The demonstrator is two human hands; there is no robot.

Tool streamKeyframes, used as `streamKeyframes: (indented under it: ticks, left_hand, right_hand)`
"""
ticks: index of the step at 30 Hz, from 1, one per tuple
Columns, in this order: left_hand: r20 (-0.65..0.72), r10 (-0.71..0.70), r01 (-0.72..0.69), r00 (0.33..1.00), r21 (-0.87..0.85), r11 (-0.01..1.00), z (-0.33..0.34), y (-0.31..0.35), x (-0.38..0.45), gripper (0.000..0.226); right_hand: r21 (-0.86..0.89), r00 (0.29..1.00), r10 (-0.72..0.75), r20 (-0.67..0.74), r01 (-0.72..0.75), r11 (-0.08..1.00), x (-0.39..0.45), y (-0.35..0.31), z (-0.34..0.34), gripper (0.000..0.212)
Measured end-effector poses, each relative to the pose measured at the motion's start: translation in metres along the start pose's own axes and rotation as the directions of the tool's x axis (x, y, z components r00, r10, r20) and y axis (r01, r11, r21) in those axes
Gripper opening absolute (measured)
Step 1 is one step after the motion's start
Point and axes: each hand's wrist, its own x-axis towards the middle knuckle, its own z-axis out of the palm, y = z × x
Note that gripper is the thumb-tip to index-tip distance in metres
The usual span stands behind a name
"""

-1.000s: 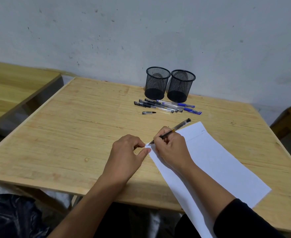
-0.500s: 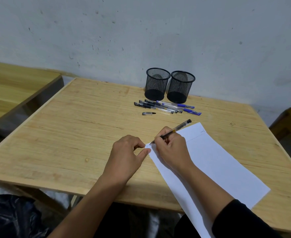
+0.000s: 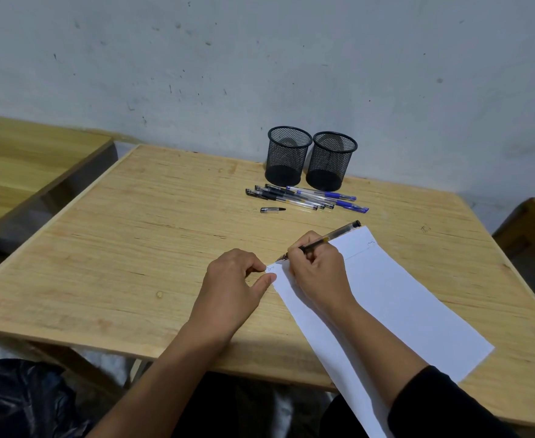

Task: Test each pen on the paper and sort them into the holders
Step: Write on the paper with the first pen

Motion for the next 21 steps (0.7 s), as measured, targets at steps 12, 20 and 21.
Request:
streamKeyframes:
  ticks: [12, 20, 21]
  left_hand:
    - [-0.038, 0.011, -0.014, 0.999, -0.092, 0.996, -0.001, 0.008, 0.046, 0.018]
    - [0.071, 0.002, -0.012, 0.997, 0.132, 0.991, 0.026, -0.001, 0.11, 0.035]
    - [0.076, -0.004, -0.007, 0.997, 0.145, 0.989, 0.028, -0.002, 0.114, 0.033]
  right_hand:
    - [0.633, 0.956, 0.285, 0.068, -0.262, 0.728, 0.026, -0.019, -0.018, 0.015]
    - [0.705, 0.927, 0.373, 0.027, -0.282, 0.65, 0.046, -0.017, -0.033, 0.007]
    - [0.698, 0.929, 0.368, 0.025, -0.28, 0.659, 0.047, -0.017, -0.035, 0.008]
